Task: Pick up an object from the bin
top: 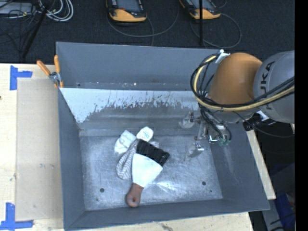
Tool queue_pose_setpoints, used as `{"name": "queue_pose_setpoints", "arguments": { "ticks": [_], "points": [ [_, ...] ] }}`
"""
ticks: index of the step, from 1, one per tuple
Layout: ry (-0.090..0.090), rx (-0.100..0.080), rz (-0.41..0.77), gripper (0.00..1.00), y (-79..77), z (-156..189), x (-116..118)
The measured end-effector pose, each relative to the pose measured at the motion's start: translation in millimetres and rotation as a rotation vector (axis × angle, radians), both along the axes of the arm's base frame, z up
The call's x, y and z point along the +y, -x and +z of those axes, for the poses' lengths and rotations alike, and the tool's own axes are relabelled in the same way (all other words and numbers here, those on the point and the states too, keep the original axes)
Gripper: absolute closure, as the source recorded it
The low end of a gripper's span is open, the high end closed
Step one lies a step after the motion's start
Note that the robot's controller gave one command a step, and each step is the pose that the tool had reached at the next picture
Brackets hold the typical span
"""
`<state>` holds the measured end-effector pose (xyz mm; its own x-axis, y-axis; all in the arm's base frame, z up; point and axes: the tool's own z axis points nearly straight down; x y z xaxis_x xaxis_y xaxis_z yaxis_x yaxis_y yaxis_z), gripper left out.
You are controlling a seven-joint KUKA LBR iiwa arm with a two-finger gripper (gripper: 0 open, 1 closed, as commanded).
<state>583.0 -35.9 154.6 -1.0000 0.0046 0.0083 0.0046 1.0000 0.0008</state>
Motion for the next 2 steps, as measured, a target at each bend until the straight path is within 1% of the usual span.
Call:
{"name": "queue_pose_setpoints", "arguments": {
  "ticks": [1, 2],
  "points": [
    [0.001, -0.007, 0.001, 0.00, -1.7, 4, 0],
    [0.001, -0.008, -0.030, 1.00, -33.7, -76, 54]
  ]
}}
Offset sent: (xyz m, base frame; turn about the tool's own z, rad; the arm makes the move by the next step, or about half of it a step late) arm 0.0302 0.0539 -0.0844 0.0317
